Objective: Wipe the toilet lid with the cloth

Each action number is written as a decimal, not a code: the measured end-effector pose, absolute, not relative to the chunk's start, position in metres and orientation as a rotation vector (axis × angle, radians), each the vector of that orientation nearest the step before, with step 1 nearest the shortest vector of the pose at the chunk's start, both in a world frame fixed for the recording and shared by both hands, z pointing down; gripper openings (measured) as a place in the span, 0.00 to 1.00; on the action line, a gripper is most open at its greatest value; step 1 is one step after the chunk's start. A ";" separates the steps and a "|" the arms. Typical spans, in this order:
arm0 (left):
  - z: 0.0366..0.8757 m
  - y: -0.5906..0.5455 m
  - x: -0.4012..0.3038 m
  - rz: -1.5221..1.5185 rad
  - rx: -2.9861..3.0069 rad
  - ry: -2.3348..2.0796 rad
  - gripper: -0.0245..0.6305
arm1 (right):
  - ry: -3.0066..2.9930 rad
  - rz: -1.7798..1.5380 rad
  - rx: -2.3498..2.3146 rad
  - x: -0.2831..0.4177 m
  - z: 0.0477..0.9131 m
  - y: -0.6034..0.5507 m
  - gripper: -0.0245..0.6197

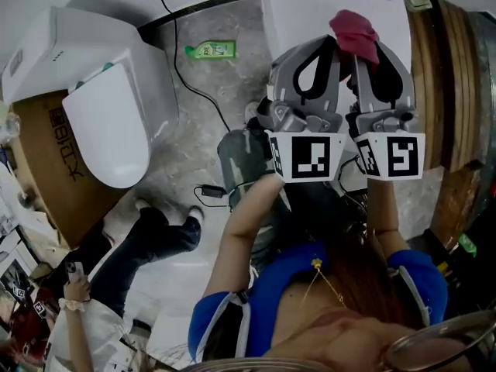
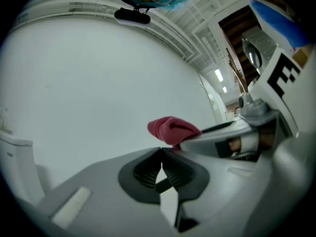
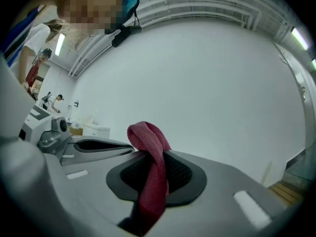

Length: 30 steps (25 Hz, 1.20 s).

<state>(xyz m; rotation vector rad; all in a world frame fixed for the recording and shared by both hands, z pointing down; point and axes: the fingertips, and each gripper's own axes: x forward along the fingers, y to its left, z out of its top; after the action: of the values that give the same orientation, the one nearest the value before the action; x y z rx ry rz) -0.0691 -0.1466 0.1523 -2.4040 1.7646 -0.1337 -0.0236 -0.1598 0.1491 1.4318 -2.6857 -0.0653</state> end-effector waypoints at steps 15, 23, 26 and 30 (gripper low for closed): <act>-0.114 -0.057 -0.036 -0.222 -2.440 1.863 0.04 | -2.808 -0.005 1.372 0.002 -0.122 -0.080 0.15; -0.215 -0.001 0.014 -0.199 -2.406 1.942 0.04 | -2.911 -0.062 1.310 0.045 -0.228 -0.016 0.15; -0.240 0.017 0.036 -0.205 -2.354 1.907 0.04 | -2.931 -0.060 1.316 0.066 -0.248 0.002 0.15; -0.244 0.043 0.053 -0.210 -2.331 1.921 0.04 | -2.912 -0.050 1.359 0.090 -0.254 0.018 0.15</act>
<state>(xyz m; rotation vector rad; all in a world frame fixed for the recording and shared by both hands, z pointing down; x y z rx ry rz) 0.0526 0.0434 -0.2444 -2.3306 1.9206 -0.2101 0.0896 0.0180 -0.2542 1.3593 -2.9124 -0.0496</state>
